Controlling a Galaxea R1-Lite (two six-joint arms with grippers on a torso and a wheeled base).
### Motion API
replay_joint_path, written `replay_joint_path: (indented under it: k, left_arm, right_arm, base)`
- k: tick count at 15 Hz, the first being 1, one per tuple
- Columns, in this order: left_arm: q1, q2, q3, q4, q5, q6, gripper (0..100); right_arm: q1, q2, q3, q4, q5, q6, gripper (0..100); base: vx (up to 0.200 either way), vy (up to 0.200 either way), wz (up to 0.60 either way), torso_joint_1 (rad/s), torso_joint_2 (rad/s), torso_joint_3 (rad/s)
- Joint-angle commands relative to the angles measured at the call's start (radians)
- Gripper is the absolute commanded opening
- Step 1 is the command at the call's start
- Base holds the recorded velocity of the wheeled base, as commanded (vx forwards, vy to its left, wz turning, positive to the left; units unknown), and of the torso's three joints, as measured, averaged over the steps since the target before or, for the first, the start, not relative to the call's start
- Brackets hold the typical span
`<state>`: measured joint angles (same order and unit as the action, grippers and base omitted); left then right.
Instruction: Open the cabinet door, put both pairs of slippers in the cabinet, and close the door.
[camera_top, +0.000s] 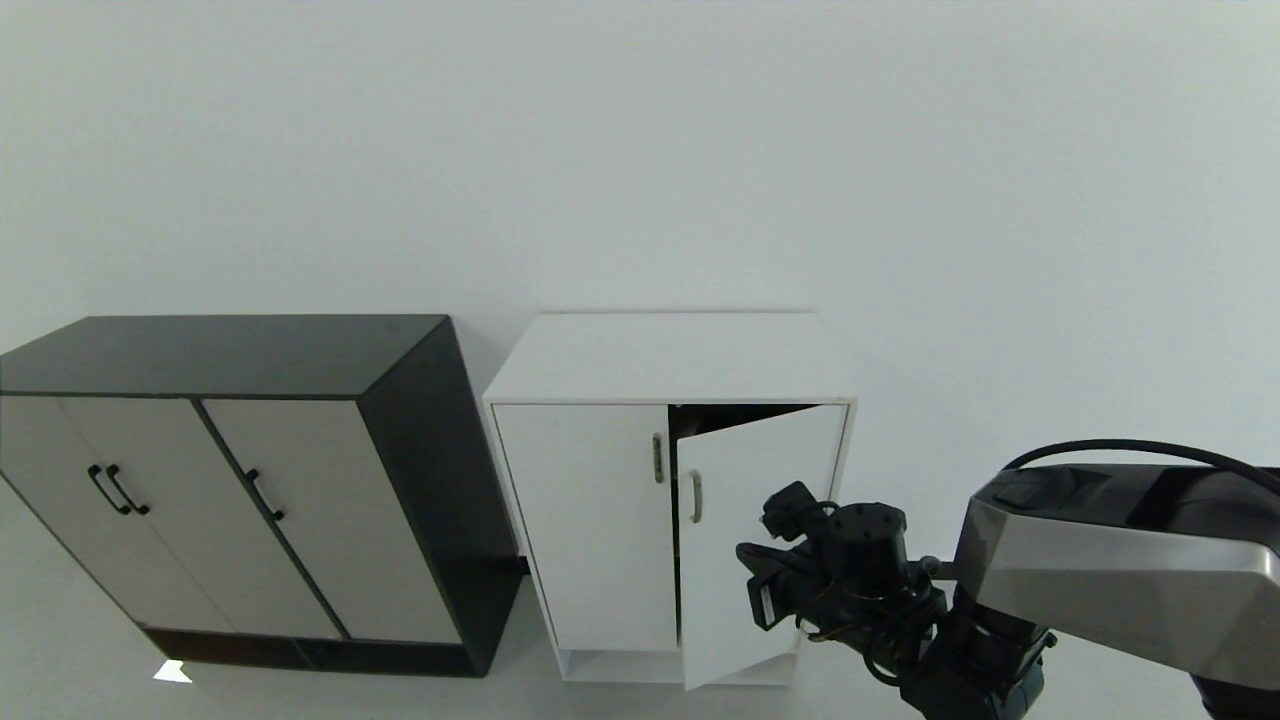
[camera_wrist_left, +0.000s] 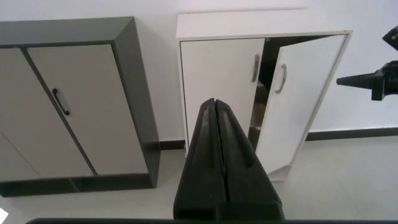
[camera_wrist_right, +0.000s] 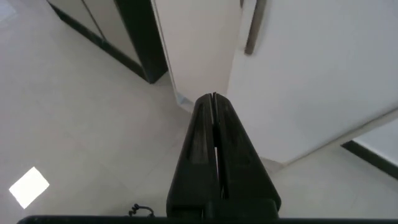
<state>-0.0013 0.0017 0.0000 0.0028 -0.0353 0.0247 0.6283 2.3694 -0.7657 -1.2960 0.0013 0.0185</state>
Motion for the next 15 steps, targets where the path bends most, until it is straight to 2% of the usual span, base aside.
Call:
replay_joint_path:
  k: [1, 6, 15]
  left_arm:
    - [0.000, 0.000, 0.000, 0.000, 0.000, 0.000, 0]
    - [0.000, 0.000, 0.000, 0.000, 0.000, 0.000, 0]
    - [0.000, 0.000, 0.000, 0.000, 0.000, -0.002, 0]
  right_arm:
    - [-0.001, 0.010, -0.001, 0.001, -0.001, 0.000, 0]
    - [-0.001, 0.022, -0.006, 0.001, -0.003, -0.002, 0]
    - [-0.027, 0.096, -0.093, 0.004, -0.004, 0.003, 0]
  base:
    - [0.200, 0.000, 0.00, 0.002, 0.00, 0.007]
    - [0.200, 0.000, 0.00, 0.010, 0.00, 0.002]
    - [0.000, 0.000, 0.00, 0.000, 0.00, 0.000]
